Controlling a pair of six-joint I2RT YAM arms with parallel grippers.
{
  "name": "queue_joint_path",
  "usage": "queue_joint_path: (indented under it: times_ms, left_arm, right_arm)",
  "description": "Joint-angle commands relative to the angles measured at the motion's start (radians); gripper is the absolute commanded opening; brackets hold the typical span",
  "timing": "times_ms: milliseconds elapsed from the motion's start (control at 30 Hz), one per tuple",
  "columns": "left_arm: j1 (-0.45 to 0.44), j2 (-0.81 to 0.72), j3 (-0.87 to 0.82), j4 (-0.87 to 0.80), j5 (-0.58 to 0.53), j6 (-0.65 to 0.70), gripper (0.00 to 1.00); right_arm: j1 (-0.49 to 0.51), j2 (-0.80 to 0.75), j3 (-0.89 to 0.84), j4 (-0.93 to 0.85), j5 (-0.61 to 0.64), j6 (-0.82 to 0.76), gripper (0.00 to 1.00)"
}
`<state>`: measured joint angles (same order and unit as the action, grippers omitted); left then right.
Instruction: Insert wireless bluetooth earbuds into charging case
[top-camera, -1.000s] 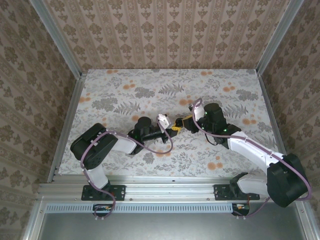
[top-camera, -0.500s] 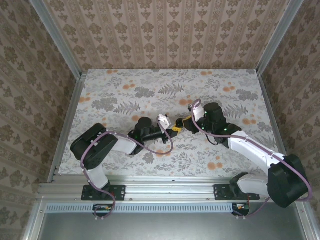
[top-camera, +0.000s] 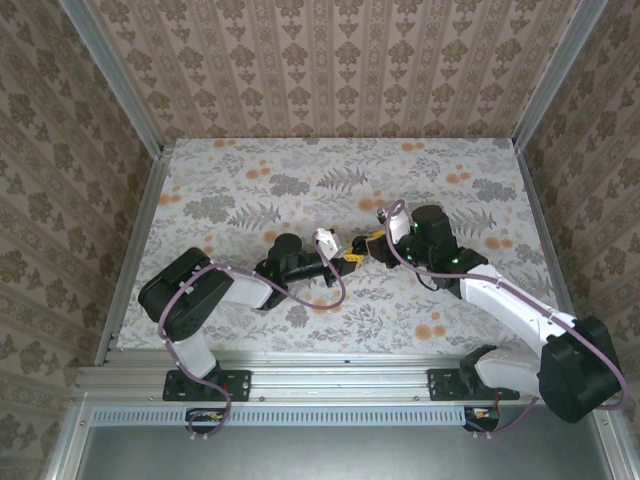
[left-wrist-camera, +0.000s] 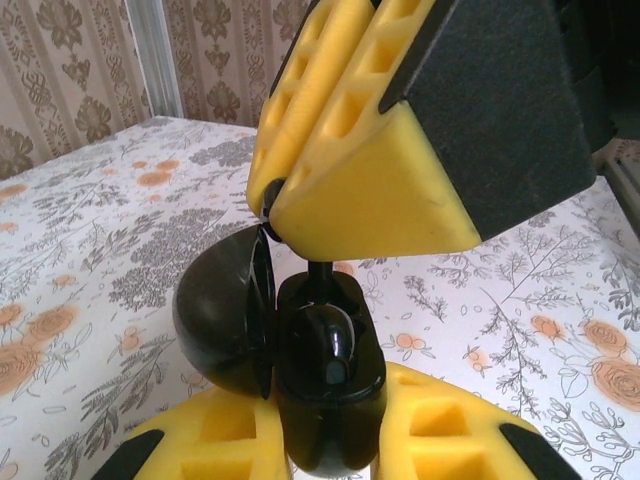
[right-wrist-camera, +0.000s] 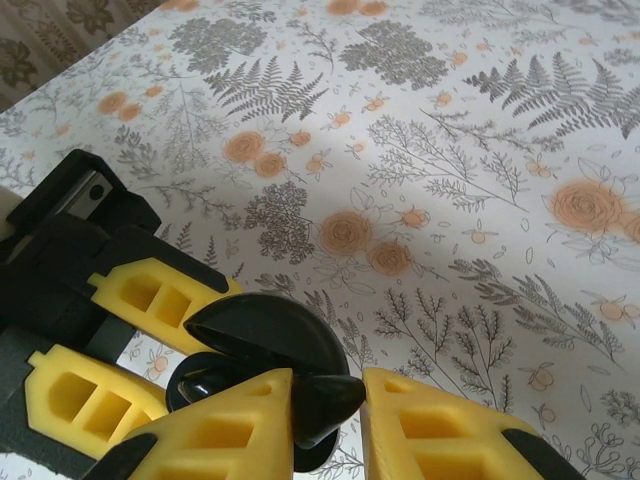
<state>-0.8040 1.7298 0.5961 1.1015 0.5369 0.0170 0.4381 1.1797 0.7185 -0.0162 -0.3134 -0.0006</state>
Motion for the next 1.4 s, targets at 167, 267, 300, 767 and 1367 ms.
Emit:
queue_joint_path:
  times_ms: [167,267,300,767,1367]
  left_arm:
    - [-0.002,-0.08,-0.022,0.169,0.091,0.029,0.02]
    - [-0.006,-0.1,-0.036,0.168,0.084,0.067,0.02]
    - [-0.007,-0.108,-0.04,0.168,0.076,0.082,0.01]
    - [-0.05,-0.14,-0.099,0.137,-0.066,0.315,0.02]
    - [-0.09,-0.145,-0.105,0.132,-0.155,0.394,0.02]
  right_arm:
    - [-0.027,-0.031,0.01,-0.152,-0.133,-0.052,0.22]
    - [-0.028,-0.06,0.014,-0.16,-0.157,-0.04,0.23]
    - [-0.028,-0.071,0.015,-0.162,-0.159,-0.036,0.22]
    - [-0.028,-0.226,0.04,-0.133,-0.158,0.033,0.24]
    - [0.014,-0.224,0.08,-0.193,-0.052,-0.039,0.24]
